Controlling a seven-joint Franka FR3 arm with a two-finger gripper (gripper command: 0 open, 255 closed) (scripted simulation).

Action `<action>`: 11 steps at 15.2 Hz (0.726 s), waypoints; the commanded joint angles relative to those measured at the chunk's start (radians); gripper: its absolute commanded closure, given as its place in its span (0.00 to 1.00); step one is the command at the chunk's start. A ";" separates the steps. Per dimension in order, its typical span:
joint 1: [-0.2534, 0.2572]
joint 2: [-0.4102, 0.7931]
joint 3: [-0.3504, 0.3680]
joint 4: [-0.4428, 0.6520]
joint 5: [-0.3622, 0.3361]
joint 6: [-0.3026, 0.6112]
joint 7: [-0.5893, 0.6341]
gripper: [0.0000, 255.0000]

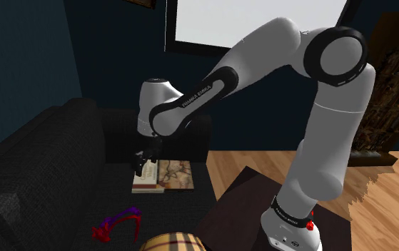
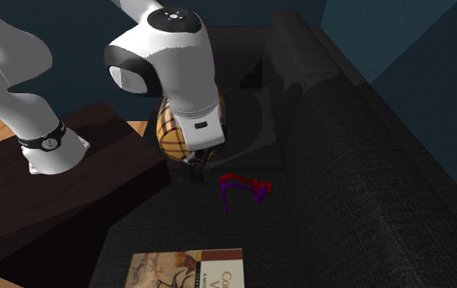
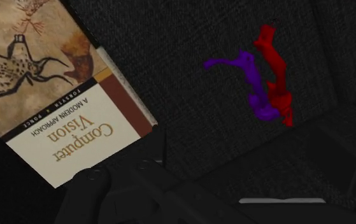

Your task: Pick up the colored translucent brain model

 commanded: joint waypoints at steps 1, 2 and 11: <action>0.016 0.074 0.006 0.028 -0.015 0.039 0.016 0.00; 0.024 0.111 0.007 0.049 -0.024 0.050 0.023 0.00; 0.124 0.439 0.000 0.288 -0.088 0.109 0.075 0.00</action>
